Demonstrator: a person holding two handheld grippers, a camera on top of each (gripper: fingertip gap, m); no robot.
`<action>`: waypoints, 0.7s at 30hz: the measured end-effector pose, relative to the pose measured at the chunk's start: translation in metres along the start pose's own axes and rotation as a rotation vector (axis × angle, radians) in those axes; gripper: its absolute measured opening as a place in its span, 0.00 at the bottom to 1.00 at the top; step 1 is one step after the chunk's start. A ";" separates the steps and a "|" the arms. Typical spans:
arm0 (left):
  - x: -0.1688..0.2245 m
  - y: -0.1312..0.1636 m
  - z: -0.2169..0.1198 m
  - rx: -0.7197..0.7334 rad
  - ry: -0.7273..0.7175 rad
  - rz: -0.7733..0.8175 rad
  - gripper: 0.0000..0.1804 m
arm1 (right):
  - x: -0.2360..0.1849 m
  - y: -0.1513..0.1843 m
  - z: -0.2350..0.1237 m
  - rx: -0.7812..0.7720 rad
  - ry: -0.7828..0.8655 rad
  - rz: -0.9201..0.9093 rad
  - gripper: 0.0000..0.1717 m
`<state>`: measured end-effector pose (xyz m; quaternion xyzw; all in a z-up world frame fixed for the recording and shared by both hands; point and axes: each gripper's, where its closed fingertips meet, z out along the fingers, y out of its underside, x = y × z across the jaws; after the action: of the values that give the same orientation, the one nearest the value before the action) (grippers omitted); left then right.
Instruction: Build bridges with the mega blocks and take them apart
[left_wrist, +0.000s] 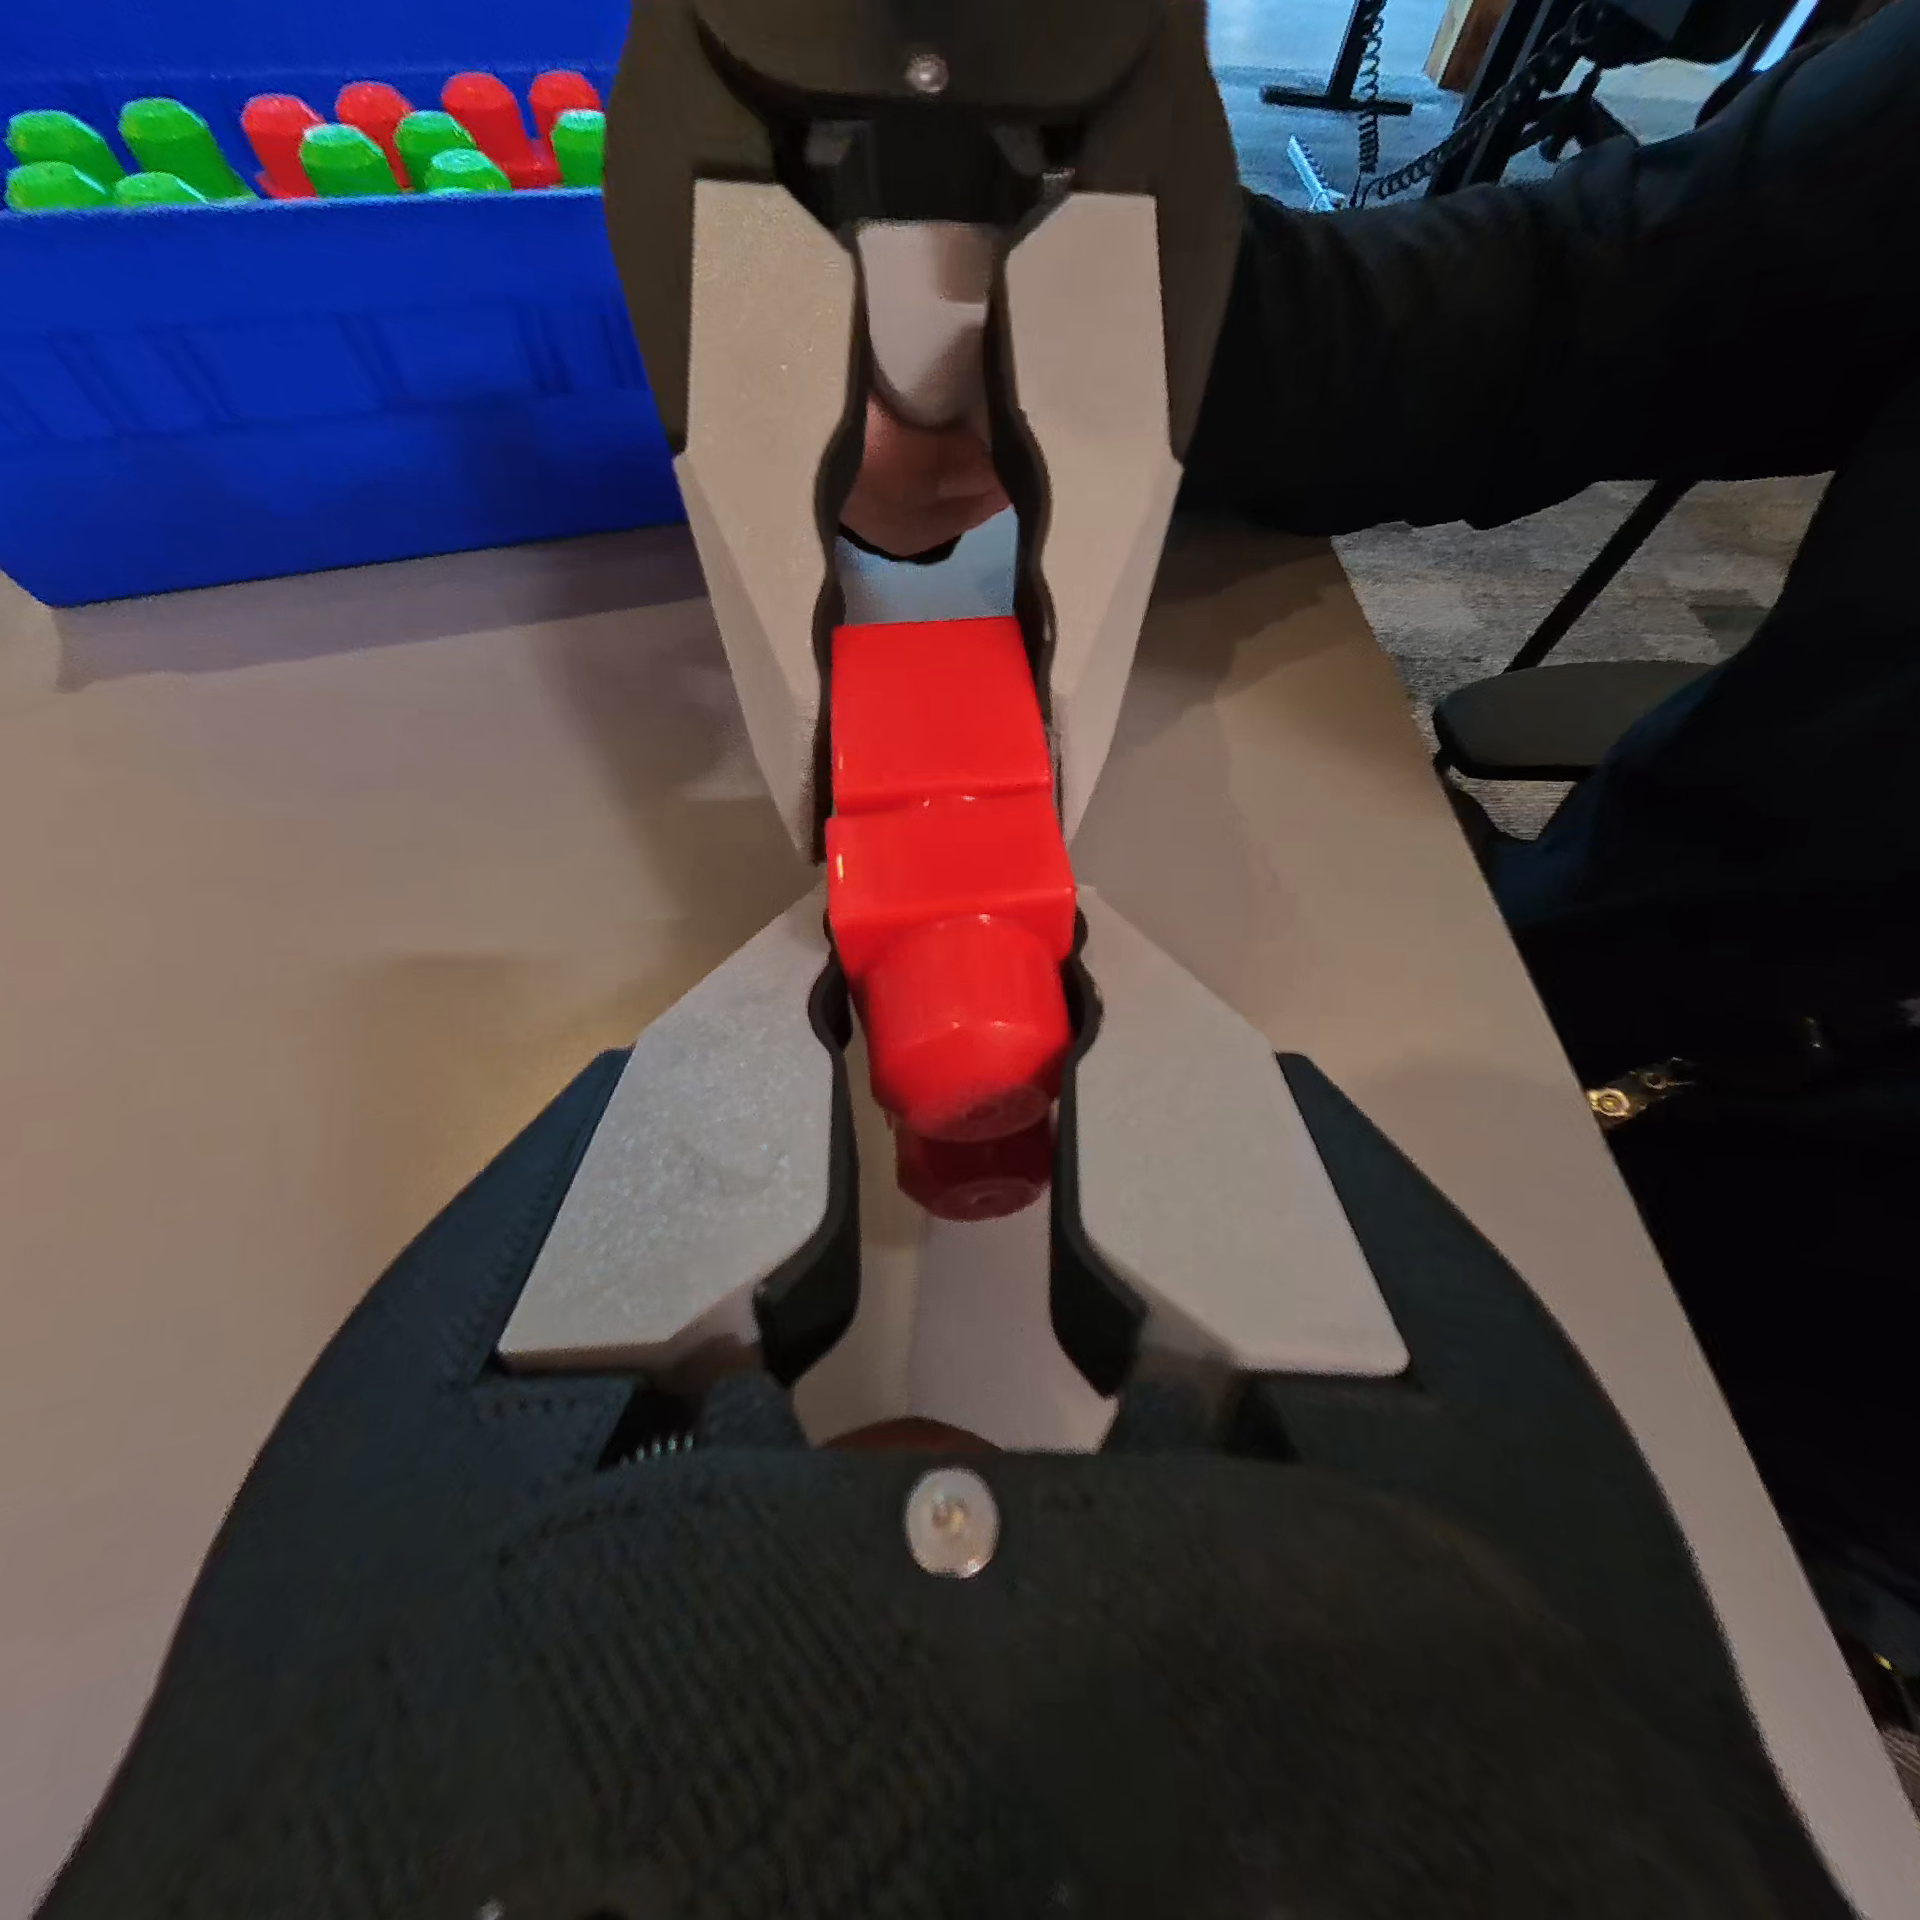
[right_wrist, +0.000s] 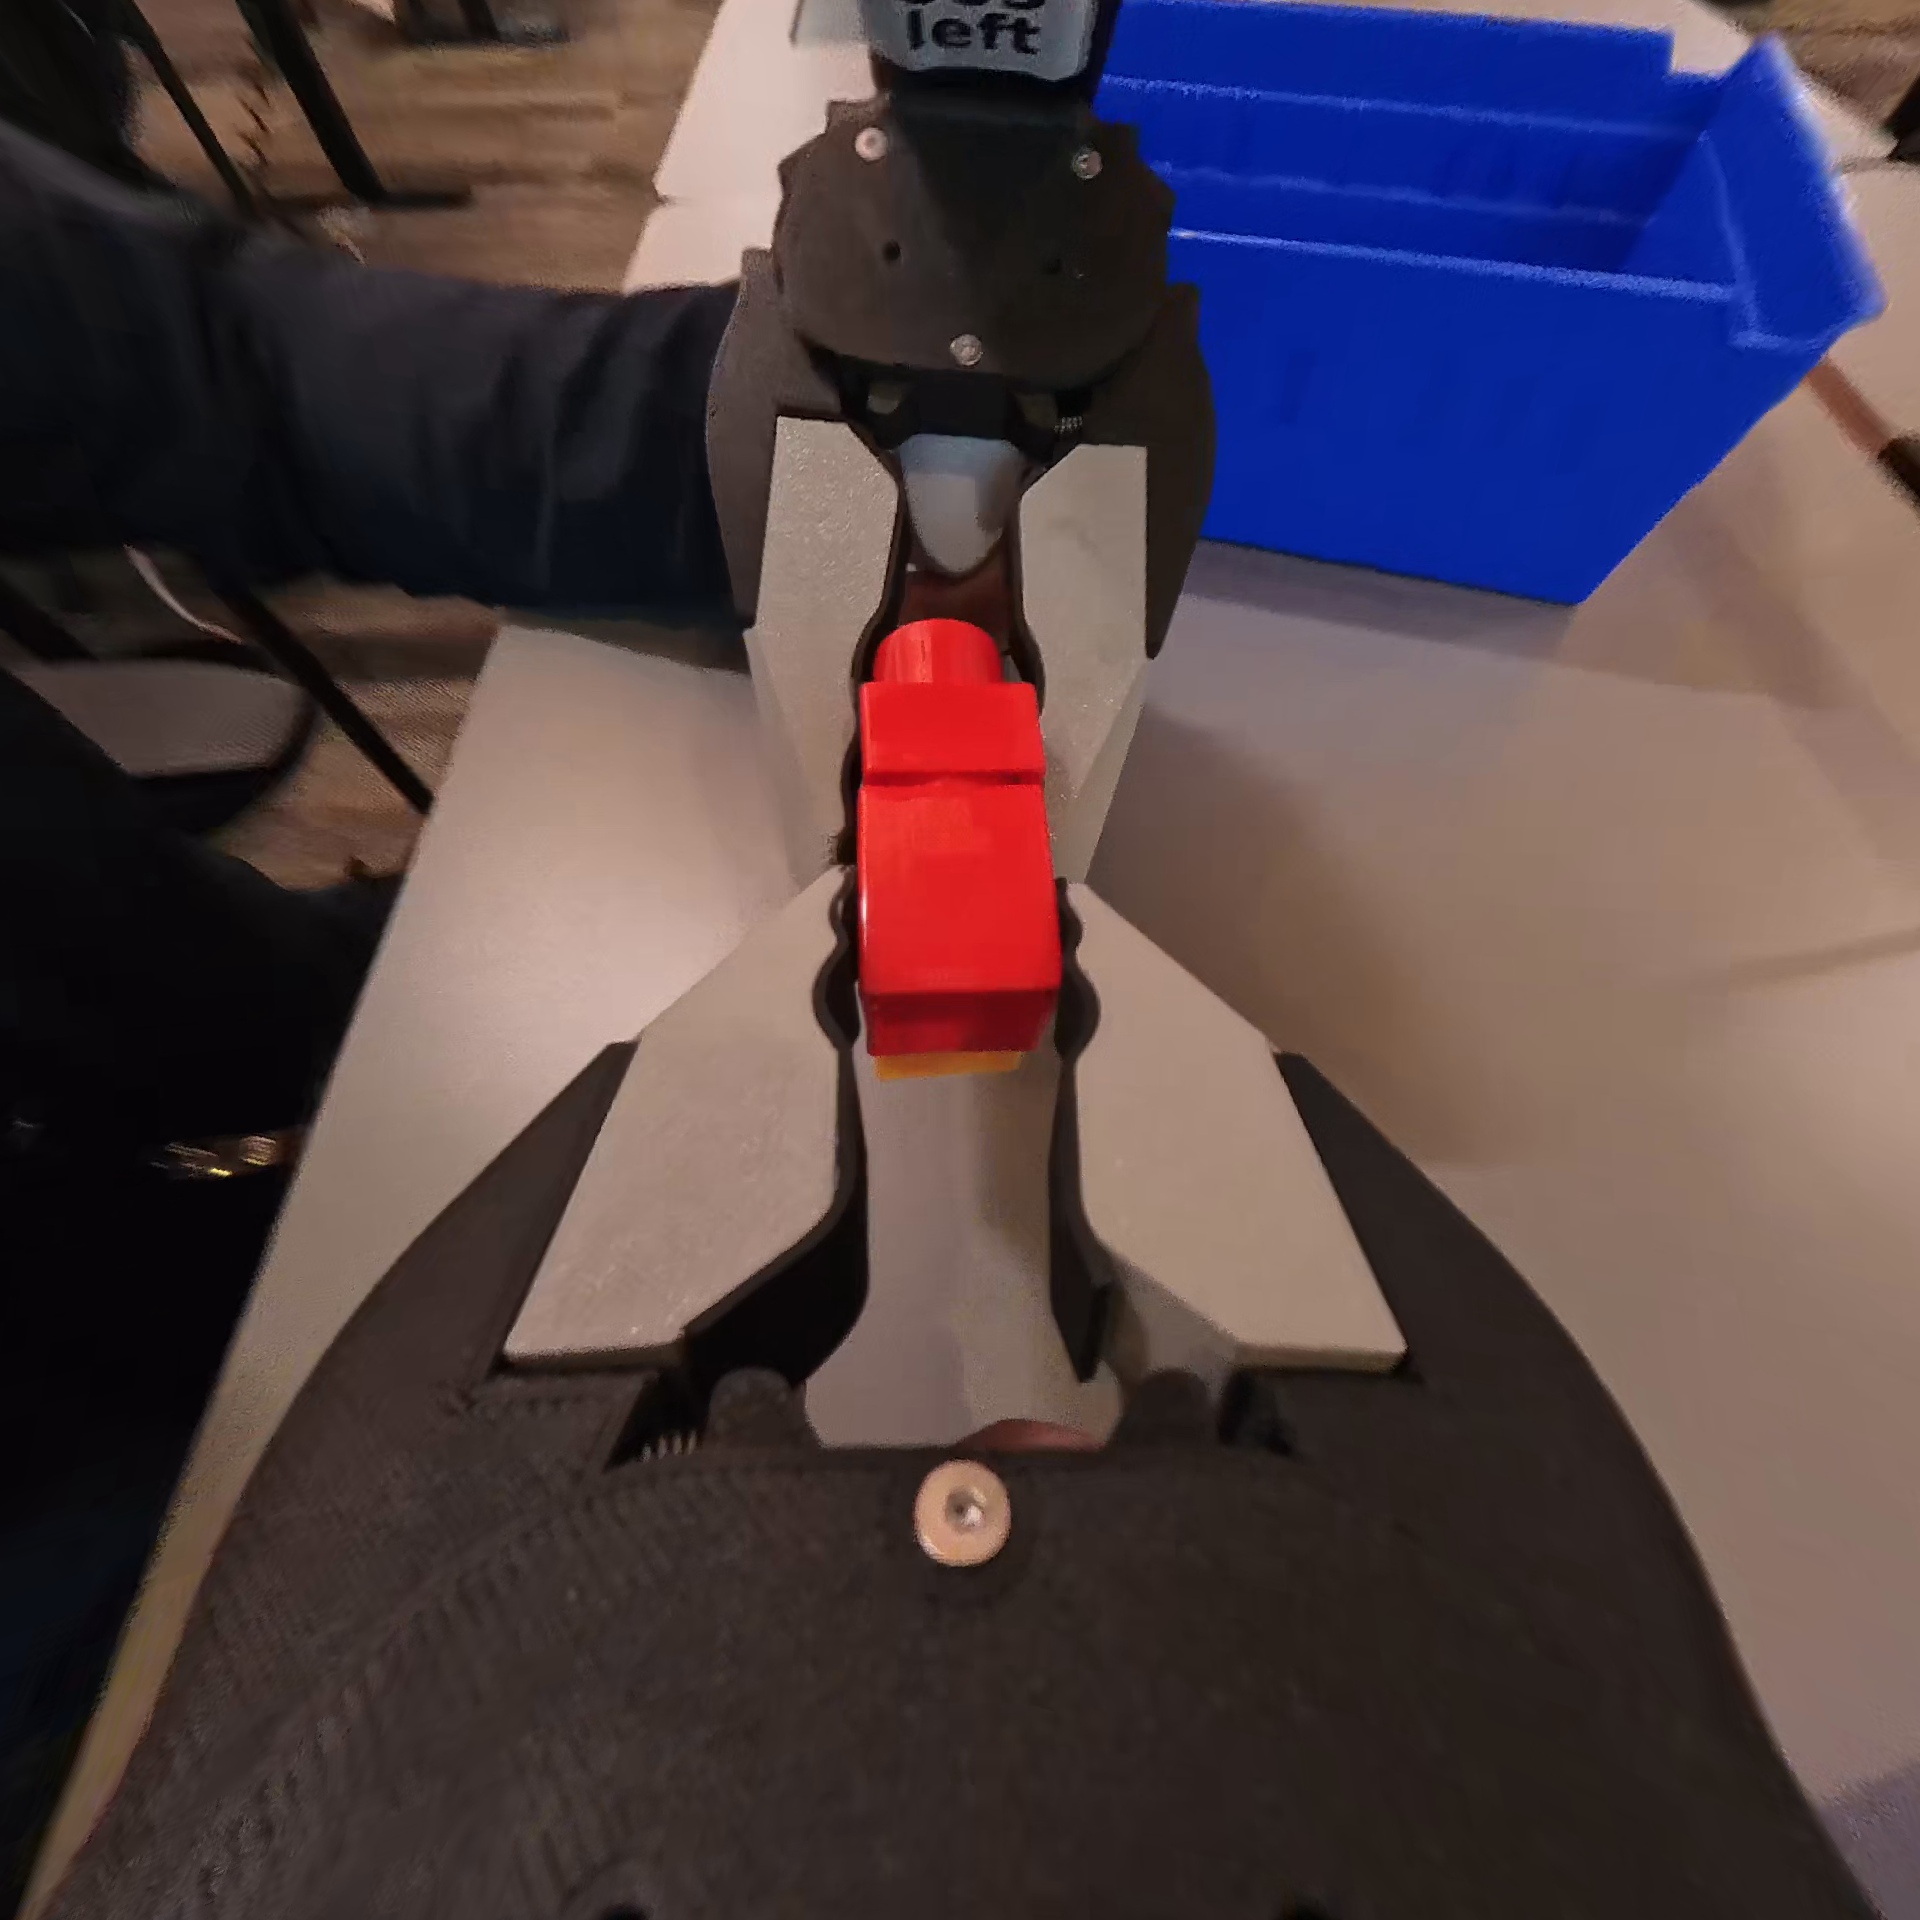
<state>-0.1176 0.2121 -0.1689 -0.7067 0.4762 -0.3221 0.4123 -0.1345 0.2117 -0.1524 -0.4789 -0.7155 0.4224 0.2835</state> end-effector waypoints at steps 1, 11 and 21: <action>0.000 -0.002 -0.001 0.004 -0.006 0.010 0.19 | -0.001 -0.002 0.000 -0.007 0.024 -0.043 0.19; -0.001 0.003 0.001 -0.011 -0.005 -0.002 0.19 | 0.000 -0.002 0.003 0.116 -0.129 0.188 0.19; -0.004 0.002 0.001 -0.002 -0.030 0.024 0.19 | 0.002 -0.003 0.004 0.092 -0.006 -0.011 0.19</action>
<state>-0.1188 0.2154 -0.1710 -0.7062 0.4786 -0.3059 0.4226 -0.1394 0.2114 -0.1518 -0.4602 -0.6986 0.4549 0.3054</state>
